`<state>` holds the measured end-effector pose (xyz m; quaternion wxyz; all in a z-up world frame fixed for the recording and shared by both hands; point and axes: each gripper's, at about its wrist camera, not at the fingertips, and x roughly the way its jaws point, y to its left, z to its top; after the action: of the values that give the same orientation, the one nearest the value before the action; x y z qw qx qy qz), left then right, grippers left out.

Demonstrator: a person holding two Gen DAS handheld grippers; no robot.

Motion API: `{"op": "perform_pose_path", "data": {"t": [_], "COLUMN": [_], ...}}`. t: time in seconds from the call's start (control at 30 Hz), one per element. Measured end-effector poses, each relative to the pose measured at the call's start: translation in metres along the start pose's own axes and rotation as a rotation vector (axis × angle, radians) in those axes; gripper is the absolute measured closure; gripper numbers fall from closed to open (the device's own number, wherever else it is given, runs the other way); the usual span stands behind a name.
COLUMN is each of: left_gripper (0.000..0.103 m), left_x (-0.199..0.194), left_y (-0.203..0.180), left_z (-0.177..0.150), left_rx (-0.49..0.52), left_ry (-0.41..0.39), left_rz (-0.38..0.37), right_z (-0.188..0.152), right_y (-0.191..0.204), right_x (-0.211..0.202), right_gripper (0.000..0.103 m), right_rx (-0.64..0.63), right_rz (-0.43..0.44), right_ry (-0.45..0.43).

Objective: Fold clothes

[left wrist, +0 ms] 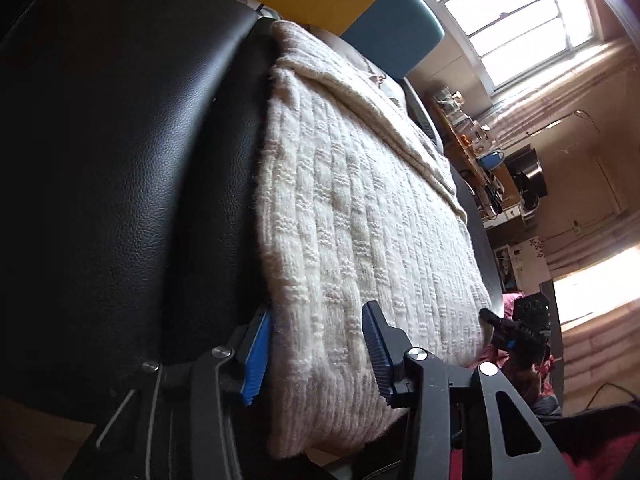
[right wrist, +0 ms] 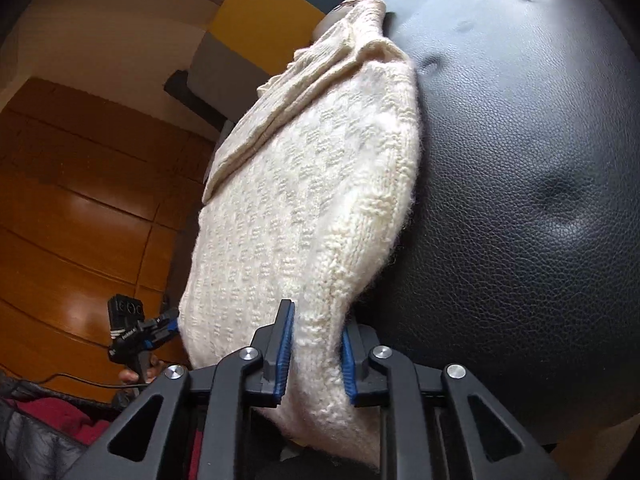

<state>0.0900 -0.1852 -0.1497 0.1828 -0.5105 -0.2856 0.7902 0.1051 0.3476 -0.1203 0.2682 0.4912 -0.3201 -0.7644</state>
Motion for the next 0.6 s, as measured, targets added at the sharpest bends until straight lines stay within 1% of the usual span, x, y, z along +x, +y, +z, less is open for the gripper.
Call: {"op": "perform_pose_path", "data": {"t": [0.03, 0.1, 0.17, 0.2, 0.23, 0.27, 0.3, 0.37, 0.47, 0.53, 0.6], "left_gripper": [0.059, 0.059, 0.059, 0.061, 0.067, 0.093, 0.094, 0.094, 0.094, 0.093, 0.092], "left_x": [0.001, 0.005, 0.010, 0.013, 0.015, 0.018, 0.019, 0.019, 0.021, 0.022, 0.022], "left_y": [-0.002, -0.009, -0.016, -0.019, -0.023, -0.026, -0.027, -0.024, -0.019, -0.016, -0.016], "left_z": [0.002, 0.003, 0.003, 0.003, 0.003, 0.004, 0.004, 0.005, 0.005, 0.005, 0.005], "left_rx": [-0.008, 0.004, 0.026, 0.037, 0.048, 0.059, 0.062, 0.049, 0.024, 0.002, -0.002], "left_ry": [0.009, 0.019, 0.025, 0.028, 0.031, 0.034, 0.031, 0.011, 0.003, -0.007, -0.017], "left_rz": [0.012, 0.033, 0.053, 0.062, 0.072, 0.082, 0.087, 0.084, 0.068, 0.051, 0.052], "right_z": [0.000, -0.005, -0.009, -0.011, -0.011, -0.010, -0.009, -0.005, -0.007, -0.013, -0.020], "right_y": [0.002, 0.002, -0.002, -0.004, -0.004, -0.004, -0.004, -0.007, -0.008, -0.001, 0.005], "right_x": [0.001, -0.001, -0.003, -0.005, -0.004, -0.004, -0.003, -0.003, -0.004, -0.005, -0.007], "right_gripper": [0.082, 0.080, 0.080, 0.080, 0.080, 0.080, 0.080, 0.080, 0.080, 0.080, 0.080], "right_rx": [-0.016, -0.024, -0.006, 0.003, 0.006, 0.010, 0.008, 0.049, 0.055, -0.009, -0.077], "right_rz": [-0.006, 0.008, 0.026, 0.035, 0.036, 0.037, 0.040, 0.060, 0.053, 0.025, -0.008], "right_ry": [-0.006, -0.045, -0.085, -0.104, -0.111, -0.118, -0.092, -0.049, -0.069, -0.094, -0.119]}}
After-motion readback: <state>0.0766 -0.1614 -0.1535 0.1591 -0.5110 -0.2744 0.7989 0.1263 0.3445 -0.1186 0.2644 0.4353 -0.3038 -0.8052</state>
